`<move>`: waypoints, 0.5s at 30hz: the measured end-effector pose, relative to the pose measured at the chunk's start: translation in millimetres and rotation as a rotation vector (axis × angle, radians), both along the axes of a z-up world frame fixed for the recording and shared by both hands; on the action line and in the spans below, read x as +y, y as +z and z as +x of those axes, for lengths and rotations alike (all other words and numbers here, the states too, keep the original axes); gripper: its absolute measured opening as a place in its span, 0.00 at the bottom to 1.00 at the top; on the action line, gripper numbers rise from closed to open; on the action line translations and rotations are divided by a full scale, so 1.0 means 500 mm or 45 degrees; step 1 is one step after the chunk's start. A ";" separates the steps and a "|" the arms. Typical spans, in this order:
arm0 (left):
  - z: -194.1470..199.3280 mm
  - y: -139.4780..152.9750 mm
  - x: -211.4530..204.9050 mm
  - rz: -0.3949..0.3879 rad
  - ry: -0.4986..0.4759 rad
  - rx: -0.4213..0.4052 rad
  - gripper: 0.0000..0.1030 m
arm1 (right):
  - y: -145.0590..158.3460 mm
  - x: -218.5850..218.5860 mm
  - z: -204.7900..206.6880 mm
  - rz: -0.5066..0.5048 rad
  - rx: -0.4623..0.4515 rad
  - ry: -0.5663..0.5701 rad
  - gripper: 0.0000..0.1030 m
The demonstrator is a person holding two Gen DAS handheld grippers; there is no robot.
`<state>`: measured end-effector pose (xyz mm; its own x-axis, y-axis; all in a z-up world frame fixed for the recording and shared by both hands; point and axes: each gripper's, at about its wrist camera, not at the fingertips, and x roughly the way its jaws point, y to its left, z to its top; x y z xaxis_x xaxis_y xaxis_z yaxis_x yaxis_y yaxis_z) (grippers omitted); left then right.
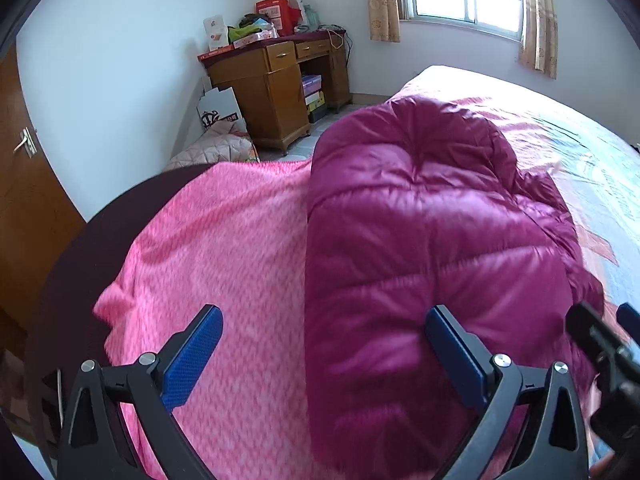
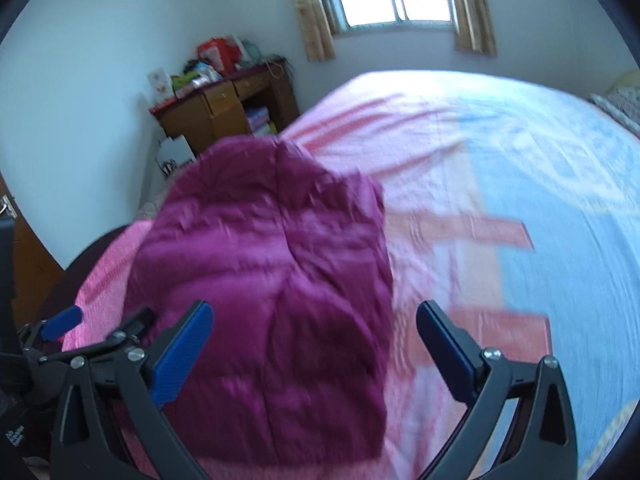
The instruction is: Fold large clothes
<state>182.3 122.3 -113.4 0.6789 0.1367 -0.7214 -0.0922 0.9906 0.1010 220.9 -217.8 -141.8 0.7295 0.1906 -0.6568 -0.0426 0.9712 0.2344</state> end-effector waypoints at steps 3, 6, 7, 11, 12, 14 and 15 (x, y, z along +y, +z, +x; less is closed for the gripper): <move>-0.033 0.001 -0.004 0.021 -0.012 -0.012 0.99 | -0.007 -0.004 -0.034 -0.049 0.026 -0.008 1.00; -0.074 0.005 -0.007 0.020 -0.017 -0.029 0.99 | -0.001 -0.013 -0.082 -0.071 0.016 -0.009 1.00; -0.087 0.007 -0.008 0.008 -0.020 -0.035 0.99 | 0.005 -0.014 -0.091 -0.076 0.012 -0.013 1.00; -0.138 0.025 -0.008 -0.073 -0.032 -0.081 0.99 | 0.034 -0.014 -0.135 -0.085 -0.028 -0.014 1.00; -0.149 0.030 -0.006 -0.125 -0.060 -0.083 0.99 | 0.041 -0.014 -0.146 -0.090 -0.043 -0.015 1.00; -0.163 0.038 0.000 -0.229 -0.098 -0.065 0.99 | 0.056 -0.011 -0.167 -0.103 -0.073 -0.018 1.00; -0.169 0.041 0.002 -0.254 -0.113 -0.067 0.99 | 0.063 -0.010 -0.177 -0.106 -0.086 -0.018 1.00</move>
<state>97.8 123.4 -93.0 0.7195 -0.0672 -0.6913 -0.0037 0.9949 -0.1005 132.4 -222.6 -110.5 0.7747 0.1271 -0.6194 -0.0419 0.9877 0.1503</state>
